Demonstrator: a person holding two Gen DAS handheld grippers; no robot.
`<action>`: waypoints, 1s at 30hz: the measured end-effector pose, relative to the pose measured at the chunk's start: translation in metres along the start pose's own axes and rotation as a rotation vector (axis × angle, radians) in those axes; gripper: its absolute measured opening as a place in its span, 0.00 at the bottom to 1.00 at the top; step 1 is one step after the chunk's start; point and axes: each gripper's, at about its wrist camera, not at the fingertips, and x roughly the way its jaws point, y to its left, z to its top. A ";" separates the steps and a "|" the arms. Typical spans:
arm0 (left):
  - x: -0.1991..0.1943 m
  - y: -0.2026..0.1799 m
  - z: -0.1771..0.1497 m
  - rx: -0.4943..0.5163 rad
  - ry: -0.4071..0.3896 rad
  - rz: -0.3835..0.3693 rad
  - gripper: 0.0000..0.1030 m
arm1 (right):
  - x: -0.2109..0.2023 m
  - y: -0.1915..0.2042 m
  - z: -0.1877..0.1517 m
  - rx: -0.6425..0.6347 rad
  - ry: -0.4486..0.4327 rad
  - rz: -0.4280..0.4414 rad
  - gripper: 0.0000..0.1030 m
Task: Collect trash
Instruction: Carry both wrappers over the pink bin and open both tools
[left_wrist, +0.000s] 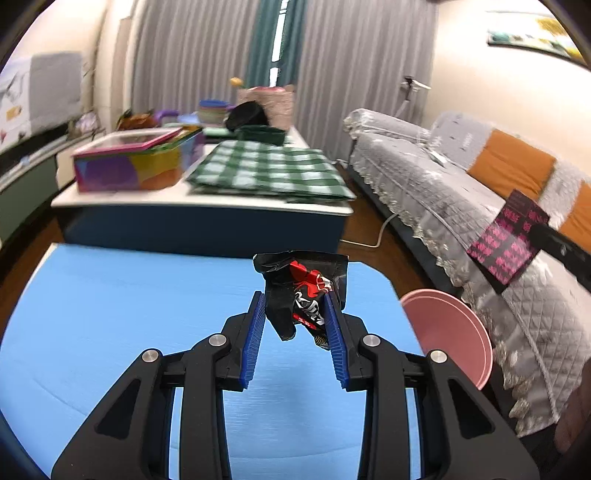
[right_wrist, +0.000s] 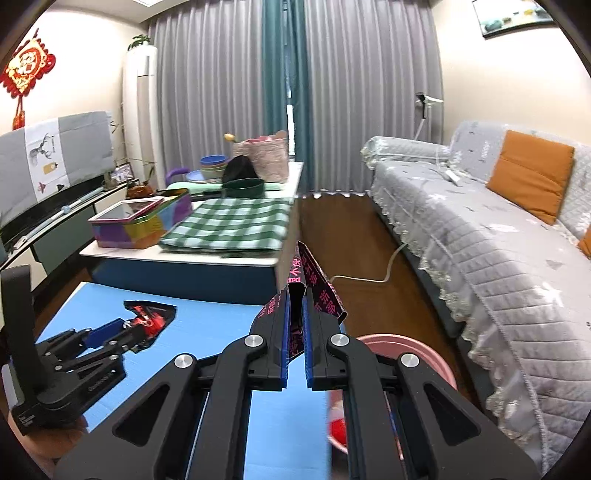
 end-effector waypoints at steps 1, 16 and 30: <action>-0.001 -0.007 -0.001 0.011 -0.003 -0.011 0.31 | -0.001 -0.004 0.000 0.001 0.000 -0.004 0.07; 0.007 -0.101 -0.002 0.115 -0.024 -0.160 0.31 | -0.008 -0.095 0.002 -0.015 -0.028 -0.100 0.07; 0.050 -0.160 -0.009 0.210 -0.001 -0.217 0.31 | 0.036 -0.145 -0.015 0.067 -0.004 -0.173 0.07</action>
